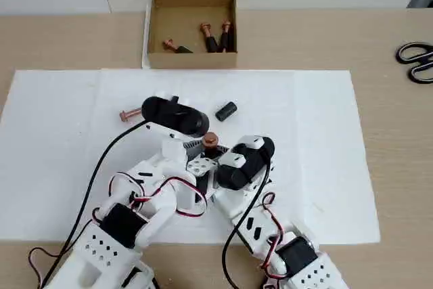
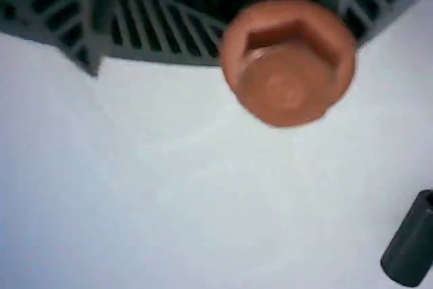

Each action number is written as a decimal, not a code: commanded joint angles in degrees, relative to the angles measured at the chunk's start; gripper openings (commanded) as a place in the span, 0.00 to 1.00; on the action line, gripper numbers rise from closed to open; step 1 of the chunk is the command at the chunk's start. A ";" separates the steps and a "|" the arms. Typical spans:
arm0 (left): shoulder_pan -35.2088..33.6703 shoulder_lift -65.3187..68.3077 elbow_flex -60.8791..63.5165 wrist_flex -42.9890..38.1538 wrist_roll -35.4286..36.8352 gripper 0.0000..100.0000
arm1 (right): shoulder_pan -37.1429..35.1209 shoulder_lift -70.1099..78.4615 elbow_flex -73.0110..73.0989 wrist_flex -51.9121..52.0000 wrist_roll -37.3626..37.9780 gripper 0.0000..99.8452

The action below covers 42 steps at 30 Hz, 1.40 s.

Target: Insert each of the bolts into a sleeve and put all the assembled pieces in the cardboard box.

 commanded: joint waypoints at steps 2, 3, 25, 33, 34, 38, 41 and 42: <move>-0.18 -0.88 -6.37 5.27 -0.09 0.23 | 0.13 -0.84 0.53 -0.84 -0.44 0.00; -0.18 -0.88 -7.60 6.68 -0.09 0.23 | 0.13 -0.75 0.53 -0.84 -0.44 0.00; -25.76 -0.88 -26.59 31.65 -26.81 0.23 | 0.22 -0.66 0.53 -0.84 -0.35 0.00; -43.43 -0.35 -30.02 41.32 -32.44 0.23 | 9.98 -0.04 -4.92 5.76 3.60 0.00; -44.31 -0.44 -30.02 42.37 -32.97 0.23 | 10.95 0.84 -8.00 8.22 4.84 0.00; -45.80 -0.79 -29.93 43.43 -32.97 0.23 | 12.53 9.80 -23.56 13.67 6.24 0.00; -45.71 -0.79 -29.93 43.34 -32.97 0.23 | 12.53 21.41 -36.22 13.85 6.24 0.00; -45.71 -0.79 -29.93 43.34 -32.97 0.23 | 12.62 25.63 -40.35 13.76 6.24 0.00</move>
